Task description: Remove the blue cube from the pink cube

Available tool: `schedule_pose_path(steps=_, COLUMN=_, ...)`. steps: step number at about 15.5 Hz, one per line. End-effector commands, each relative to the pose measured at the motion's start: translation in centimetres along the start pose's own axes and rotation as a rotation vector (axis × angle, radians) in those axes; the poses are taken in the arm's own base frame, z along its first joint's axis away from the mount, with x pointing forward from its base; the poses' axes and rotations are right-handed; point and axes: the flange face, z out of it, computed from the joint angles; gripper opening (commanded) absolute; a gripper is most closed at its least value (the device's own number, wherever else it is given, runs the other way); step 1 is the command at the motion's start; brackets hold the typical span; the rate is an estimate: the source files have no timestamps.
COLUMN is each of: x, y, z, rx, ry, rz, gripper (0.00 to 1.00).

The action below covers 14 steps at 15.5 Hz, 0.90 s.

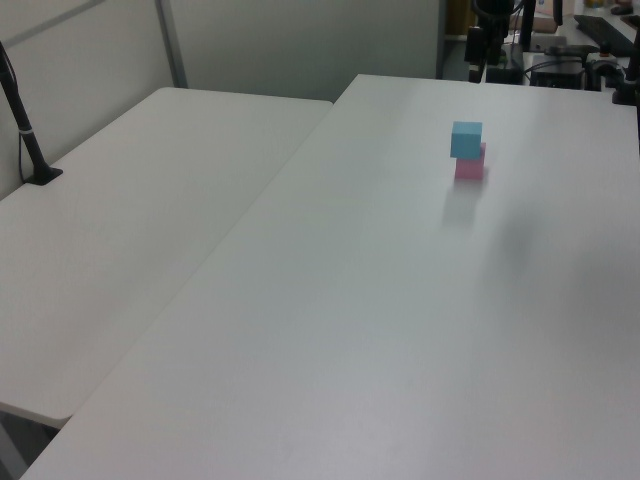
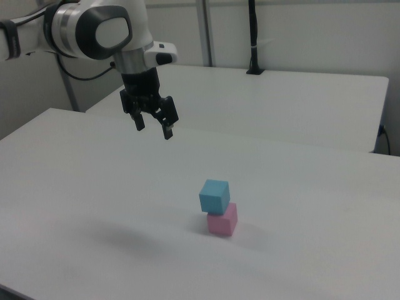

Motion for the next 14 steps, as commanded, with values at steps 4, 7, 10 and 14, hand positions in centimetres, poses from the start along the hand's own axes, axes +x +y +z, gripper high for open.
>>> schedule_pose_path(steps=4, x=0.1, y=1.0, z=0.7, rx=0.006, ry=-0.018, rz=-0.155, gripper=1.0)
schedule_pose_path(steps=7, x=1.7, y=3.5, z=3.0, rx=-0.004, ry=-0.008, rz=-0.207, gripper=1.0)
schedule_pose_path(steps=10, x=3.3, y=6.3, z=7.0, rx=-0.02, ry=-0.029, rz=-0.204, gripper=1.0)
schedule_pose_path(steps=14, x=4.8, y=9.0, z=12.0, rx=-0.069, ry=-0.055, rz=-0.217, gripper=1.0)
